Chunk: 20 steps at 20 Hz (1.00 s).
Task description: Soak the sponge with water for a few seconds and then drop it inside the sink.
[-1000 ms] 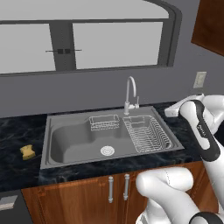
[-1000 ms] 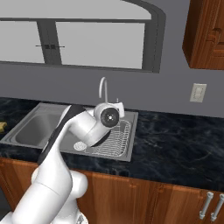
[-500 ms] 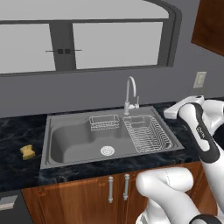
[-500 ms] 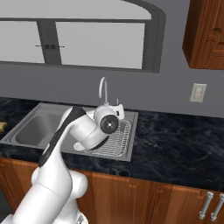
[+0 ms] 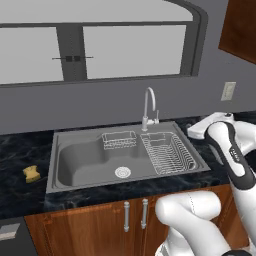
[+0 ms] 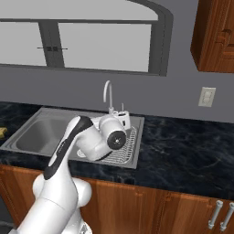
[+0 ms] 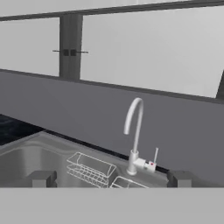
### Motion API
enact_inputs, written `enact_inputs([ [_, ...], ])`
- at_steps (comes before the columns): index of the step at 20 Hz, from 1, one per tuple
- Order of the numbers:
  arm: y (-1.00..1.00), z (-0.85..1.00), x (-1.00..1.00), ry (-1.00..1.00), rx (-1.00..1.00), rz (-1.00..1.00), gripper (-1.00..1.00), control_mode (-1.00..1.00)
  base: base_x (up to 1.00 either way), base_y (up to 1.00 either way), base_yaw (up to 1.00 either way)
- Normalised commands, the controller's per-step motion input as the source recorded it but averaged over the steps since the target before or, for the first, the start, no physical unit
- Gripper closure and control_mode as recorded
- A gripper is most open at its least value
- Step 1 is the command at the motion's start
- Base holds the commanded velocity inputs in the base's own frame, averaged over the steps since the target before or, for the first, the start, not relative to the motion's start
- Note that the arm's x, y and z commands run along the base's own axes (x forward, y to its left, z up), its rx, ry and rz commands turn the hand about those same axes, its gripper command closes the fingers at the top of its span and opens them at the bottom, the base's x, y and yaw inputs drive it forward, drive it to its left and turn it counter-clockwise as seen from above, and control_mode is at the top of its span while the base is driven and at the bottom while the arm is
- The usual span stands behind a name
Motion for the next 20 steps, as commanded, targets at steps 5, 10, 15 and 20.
enact_inputs([
  [5,0.19,-0.08,0.11,-0.04,0.03,0.02,-1.0,-1.0,0.0,0.0,0.0],
  [10,0.01,0.0,0.17,0.08,0.0,0.03,-1.0,-1.0,0.0,0.0,0.0],
  [15,0.0,0.0,0.17,0.0,0.02,0.0,-1.0,-1.0,0.0,0.0,0.0],
  [20,0.0,-0.02,0.21,0.0,0.08,0.0,-1.0,-1.0,0.0,0.0,0.0],
])
